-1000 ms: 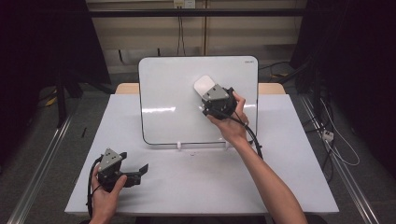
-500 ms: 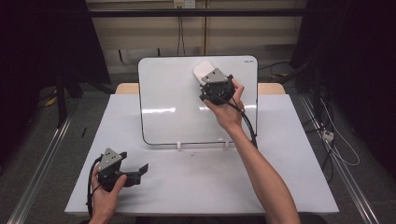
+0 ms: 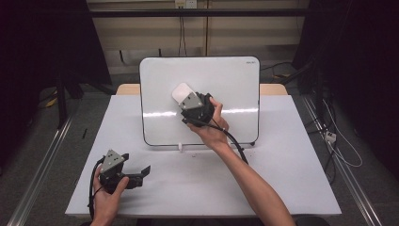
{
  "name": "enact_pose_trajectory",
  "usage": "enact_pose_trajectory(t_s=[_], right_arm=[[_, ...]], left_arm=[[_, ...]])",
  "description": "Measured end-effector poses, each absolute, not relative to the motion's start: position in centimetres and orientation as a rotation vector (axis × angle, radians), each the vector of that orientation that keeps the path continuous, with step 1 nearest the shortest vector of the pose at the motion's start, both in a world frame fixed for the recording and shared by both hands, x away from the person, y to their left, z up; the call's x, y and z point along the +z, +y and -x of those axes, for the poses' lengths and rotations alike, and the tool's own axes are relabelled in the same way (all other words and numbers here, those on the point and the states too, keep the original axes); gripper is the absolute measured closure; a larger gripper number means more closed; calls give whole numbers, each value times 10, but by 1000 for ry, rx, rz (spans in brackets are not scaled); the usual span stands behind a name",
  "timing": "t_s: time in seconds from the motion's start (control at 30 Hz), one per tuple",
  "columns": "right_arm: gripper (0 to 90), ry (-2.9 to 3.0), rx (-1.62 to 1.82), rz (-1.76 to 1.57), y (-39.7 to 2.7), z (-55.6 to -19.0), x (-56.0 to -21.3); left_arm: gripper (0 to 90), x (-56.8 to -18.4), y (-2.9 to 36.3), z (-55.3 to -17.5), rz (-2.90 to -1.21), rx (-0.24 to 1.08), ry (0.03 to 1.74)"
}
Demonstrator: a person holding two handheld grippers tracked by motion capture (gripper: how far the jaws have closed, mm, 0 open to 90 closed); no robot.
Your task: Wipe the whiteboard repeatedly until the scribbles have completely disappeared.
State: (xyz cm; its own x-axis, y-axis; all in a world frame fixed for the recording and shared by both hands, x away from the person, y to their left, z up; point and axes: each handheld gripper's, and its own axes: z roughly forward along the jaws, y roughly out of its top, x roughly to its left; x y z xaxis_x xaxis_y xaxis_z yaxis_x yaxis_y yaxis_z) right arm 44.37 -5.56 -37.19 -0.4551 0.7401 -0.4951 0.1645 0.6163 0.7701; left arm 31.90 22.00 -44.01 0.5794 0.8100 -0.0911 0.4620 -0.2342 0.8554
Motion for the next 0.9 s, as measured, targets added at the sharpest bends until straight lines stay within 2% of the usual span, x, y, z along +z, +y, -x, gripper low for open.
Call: enact_pose_trajectory(t_s=[0.27,0.47,0.6,0.9], right_arm=[[315,2026,813,-638,-43,-424,-393],[315,2069,916,-718,-53,-428,-387],[315,2075,969,-767,-63,-430,-383],[315,2057,1023,-807,-74,-426,-382]], left_arm=[[50,-440,220,-319,-1875,472,1027],[50,-440,222,-319,-1872,473,1031],[49,-437,220,-317,-1900,523,997],[48,-438,222,-318,-1884,504,1014]])
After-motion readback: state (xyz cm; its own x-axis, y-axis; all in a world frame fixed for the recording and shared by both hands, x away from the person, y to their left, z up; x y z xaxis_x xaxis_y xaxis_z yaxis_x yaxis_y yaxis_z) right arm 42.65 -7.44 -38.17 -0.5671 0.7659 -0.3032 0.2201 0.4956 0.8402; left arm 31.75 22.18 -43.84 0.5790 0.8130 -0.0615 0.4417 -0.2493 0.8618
